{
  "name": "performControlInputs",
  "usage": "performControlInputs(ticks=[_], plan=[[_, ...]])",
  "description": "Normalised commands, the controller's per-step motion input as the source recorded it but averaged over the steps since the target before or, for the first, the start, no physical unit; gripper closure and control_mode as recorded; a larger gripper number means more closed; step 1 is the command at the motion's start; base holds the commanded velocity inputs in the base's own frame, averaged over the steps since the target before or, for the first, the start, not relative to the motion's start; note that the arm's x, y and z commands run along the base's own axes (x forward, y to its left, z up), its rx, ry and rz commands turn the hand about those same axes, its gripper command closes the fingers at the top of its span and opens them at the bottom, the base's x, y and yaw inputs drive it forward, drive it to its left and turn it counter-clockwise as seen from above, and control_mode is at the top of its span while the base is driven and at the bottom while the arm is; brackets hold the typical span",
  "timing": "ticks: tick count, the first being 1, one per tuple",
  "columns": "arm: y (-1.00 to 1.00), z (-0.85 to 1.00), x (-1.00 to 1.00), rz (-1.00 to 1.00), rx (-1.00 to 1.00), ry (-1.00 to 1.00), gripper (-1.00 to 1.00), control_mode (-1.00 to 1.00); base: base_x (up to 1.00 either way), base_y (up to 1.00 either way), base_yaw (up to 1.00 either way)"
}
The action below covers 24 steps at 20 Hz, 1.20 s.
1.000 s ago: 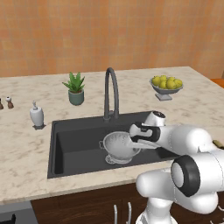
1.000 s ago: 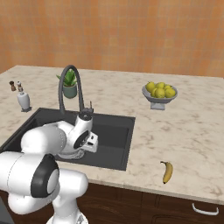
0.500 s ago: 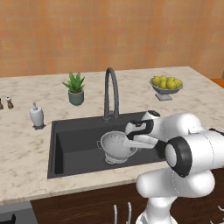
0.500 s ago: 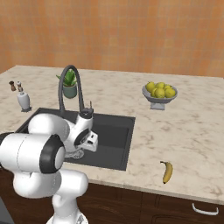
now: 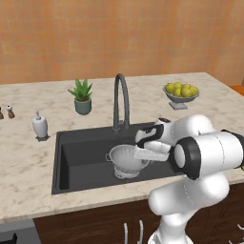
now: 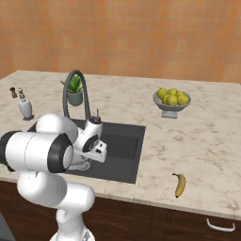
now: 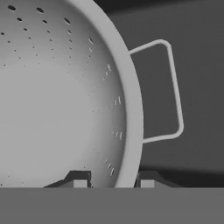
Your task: Put the colander in the sink, put the banana in the colander, and turn on the sink faucet and pour water over the colander.
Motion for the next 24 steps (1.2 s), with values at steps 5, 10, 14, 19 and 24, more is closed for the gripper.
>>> performControlInputs(ticks=[5, 10, 14, 19, 24], plan=[[0.03, -0.42, 0.0, 0.0, -0.03, 0.06, 1.0, -1.0, 0.0, 0.0, 0.0], [0.0, -0.36, 0.0, 0.0, -0.01, 0.03, 1.0, -1.0, 0.0, 0.0, 0.0], [0.0, -0.26, 0.0, 0.0, 0.0, 0.0, 1.0, -1.0, 0.0, 0.0, 0.0], [0.0, -0.31, 0.0, 0.0, 0.0, 0.0, 1.0, -1.0, 0.0, 0.0, 0.0], [0.07, -0.13, 0.0, 0.0, 0.0, 0.0, 1.0, -1.0, 0.0, 0.0, 0.0]])
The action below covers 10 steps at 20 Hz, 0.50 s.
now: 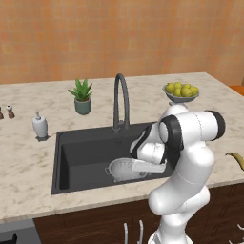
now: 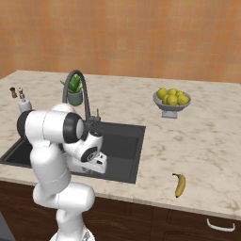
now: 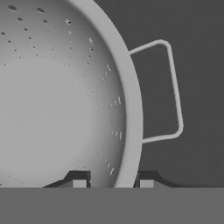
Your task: Put the colander in the sink, put the banana in the colander, and turn on the sink faucet and pour water over the colander.
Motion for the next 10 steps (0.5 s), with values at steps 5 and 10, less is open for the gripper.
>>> performControlInputs(ticks=[5, 10], plan=[[0.17, -0.01, 0.04, 0.0, 0.0, 0.0, 1.0, -1.0, 0.0, 0.0, 0.0], [0.06, 0.0, 0.12, -0.01, 0.0, 0.0, 1.0, -1.0, 0.0, 0.0, 0.0]])
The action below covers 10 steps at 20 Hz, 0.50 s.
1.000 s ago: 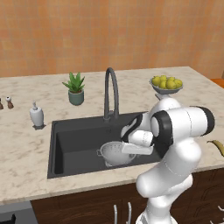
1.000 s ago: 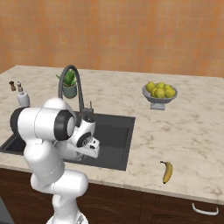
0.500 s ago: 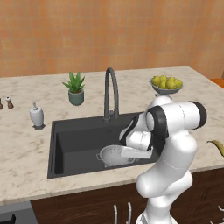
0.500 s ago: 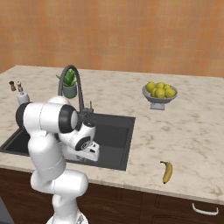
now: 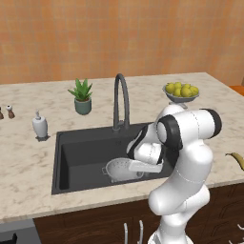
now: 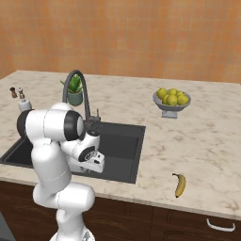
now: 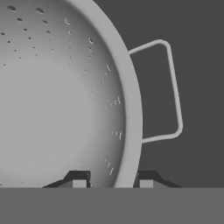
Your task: Put the colander in the sink, put the banana in the colander, and turn on the sink faucet and pour water over the colander.
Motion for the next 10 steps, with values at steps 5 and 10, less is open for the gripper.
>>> performControlInputs(ticks=[5, 10], plan=[[0.0, 0.0, 0.15, -0.03, 0.0, -0.01, 1.0, -1.0, 0.0, 0.0, 0.0], [0.01, 0.0, 0.22, -0.02, 0.0, -0.07, 1.0, -1.0, 0.0, 0.0, 0.0]])
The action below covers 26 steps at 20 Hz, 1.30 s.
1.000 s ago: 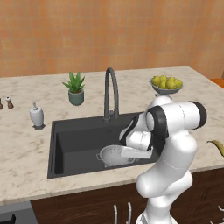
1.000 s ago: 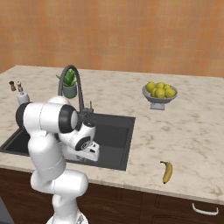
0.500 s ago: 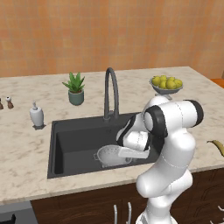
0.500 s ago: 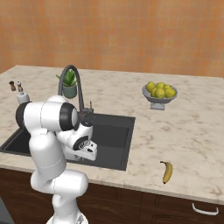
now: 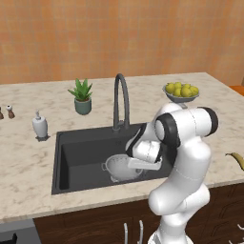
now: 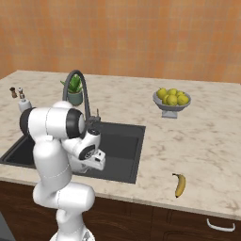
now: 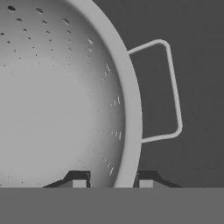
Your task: Put the colander in the sink, put the banana in the colander, and turn on the sink faucet and pour water over the colander.
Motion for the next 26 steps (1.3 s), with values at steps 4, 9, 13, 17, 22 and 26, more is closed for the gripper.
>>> performControlInputs(ticks=[4, 9, 13, 17, 22, 26], plan=[[0.11, 0.0, 0.23, -0.02, 0.0, -0.05, 1.0, -1.0, 0.0, 0.0, 0.0], [0.11, -0.14, 0.02, -0.01, 0.0, 0.0, 1.0, -1.0, 0.0, 0.0, 0.0], [0.0, -0.35, 0.0, 0.0, 0.0, 0.0, 1.0, -1.0, 0.0, 0.0, 0.0], [0.0, -0.33, 0.01, 0.0, 0.0, 0.0, 1.0, -1.0, 0.0, 0.0, 0.0], [0.0, -0.04, 0.22, -0.03, 0.0, 0.0, 1.0, -1.0, 0.0, 0.0, 0.0], [0.0, 0.0, 0.16, -0.03, 0.0, 0.0, 1.0, -1.0, 0.0, 0.0, 0.0]])
